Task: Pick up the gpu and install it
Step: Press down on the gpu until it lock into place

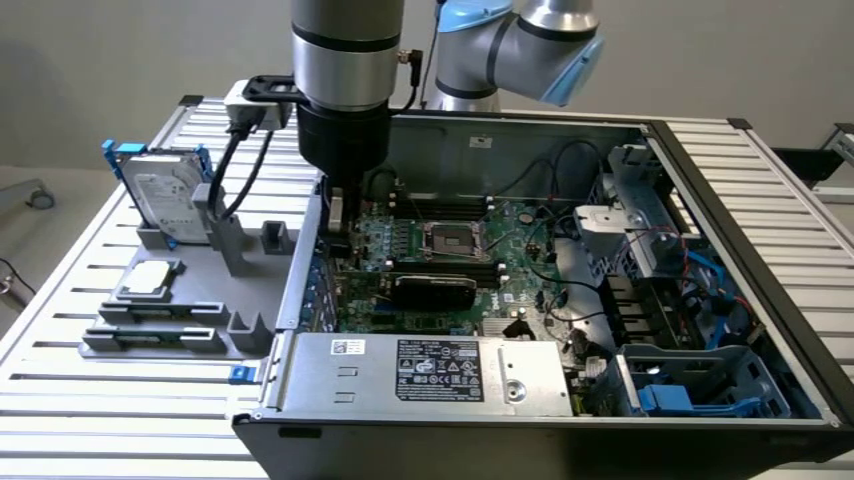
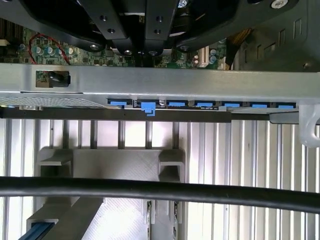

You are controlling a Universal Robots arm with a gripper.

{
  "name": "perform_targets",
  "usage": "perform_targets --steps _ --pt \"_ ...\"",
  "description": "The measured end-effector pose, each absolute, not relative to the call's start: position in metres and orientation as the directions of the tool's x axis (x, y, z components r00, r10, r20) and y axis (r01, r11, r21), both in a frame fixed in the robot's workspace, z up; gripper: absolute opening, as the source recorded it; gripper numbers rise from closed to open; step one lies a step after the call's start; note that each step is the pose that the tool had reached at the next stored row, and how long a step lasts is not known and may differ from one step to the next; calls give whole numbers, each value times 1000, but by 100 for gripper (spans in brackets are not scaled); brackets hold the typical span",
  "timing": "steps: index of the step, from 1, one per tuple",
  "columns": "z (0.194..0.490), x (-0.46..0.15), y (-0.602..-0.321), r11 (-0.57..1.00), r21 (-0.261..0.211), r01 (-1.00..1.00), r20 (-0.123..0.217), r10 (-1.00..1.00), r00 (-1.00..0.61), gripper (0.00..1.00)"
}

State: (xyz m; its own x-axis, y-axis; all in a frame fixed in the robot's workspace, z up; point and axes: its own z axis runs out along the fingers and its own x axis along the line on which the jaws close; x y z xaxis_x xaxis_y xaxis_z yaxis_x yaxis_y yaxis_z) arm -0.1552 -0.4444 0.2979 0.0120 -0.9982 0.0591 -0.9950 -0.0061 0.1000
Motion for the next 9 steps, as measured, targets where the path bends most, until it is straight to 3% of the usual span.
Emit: perform_targets --steps 9 --pt "298 -155 -444 -6 100 -995 59 -998 12 11"
